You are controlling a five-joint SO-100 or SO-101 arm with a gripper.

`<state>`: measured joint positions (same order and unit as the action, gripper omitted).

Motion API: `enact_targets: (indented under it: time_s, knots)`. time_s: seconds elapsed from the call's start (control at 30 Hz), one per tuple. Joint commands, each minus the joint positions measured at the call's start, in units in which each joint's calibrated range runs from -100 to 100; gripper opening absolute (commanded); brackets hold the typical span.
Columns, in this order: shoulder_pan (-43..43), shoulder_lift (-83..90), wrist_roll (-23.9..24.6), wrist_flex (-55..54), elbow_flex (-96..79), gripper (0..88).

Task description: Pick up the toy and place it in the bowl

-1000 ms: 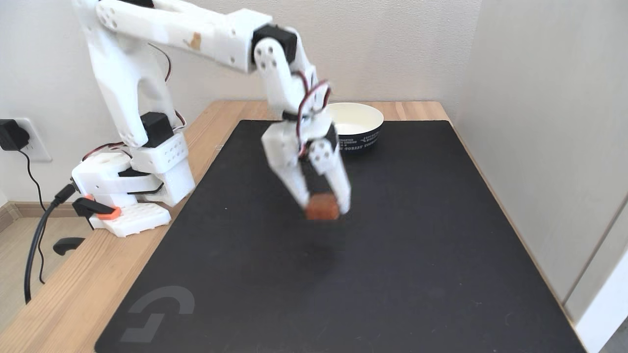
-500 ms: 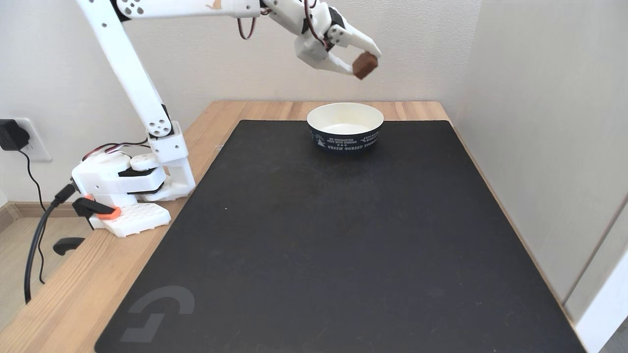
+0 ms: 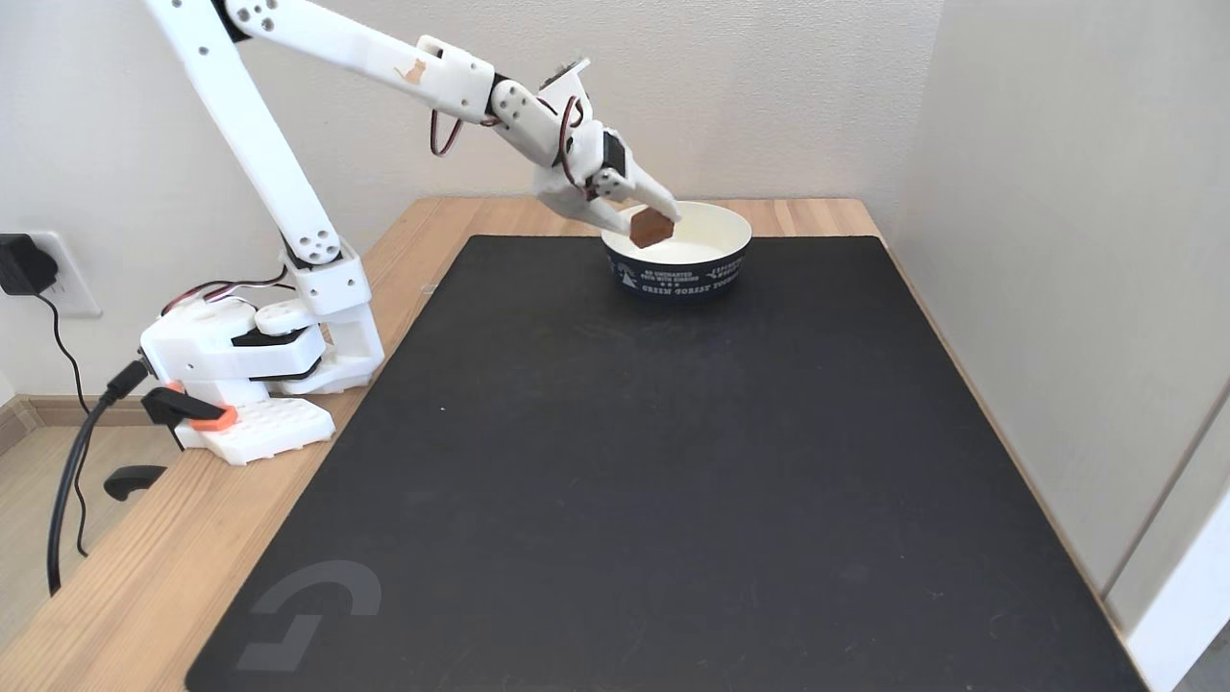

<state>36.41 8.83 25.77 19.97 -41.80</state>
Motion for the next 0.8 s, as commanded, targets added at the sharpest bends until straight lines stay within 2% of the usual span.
enact_targets:
  time_s: [0.0, 0.07, 0.27, 0.33, 0.37, 0.47, 0.53, 0.77]
  knots:
    - [-0.57, 1.64, -0.14, -1.17, -0.06, 22.1]
    - [-0.49, 1.64, -0.19, -1.17, 0.03, 25.5]
    - [-1.57, 1.97, 0.02, -4.47, 0.12, 25.4]
    - [-2.16, 3.55, 0.12, -4.72, 0.57, 22.6]
    - [-3.67, 6.31, 0.12, -4.47, 0.84, 17.2]
    - [-6.84, 11.72, -0.24, -4.05, -0.24, 9.6]
    - [-11.78, 18.73, -0.40, -2.44, -4.39, 5.6]
    - [-24.58, 43.74, -7.55, -2.44, -27.64, 5.3]
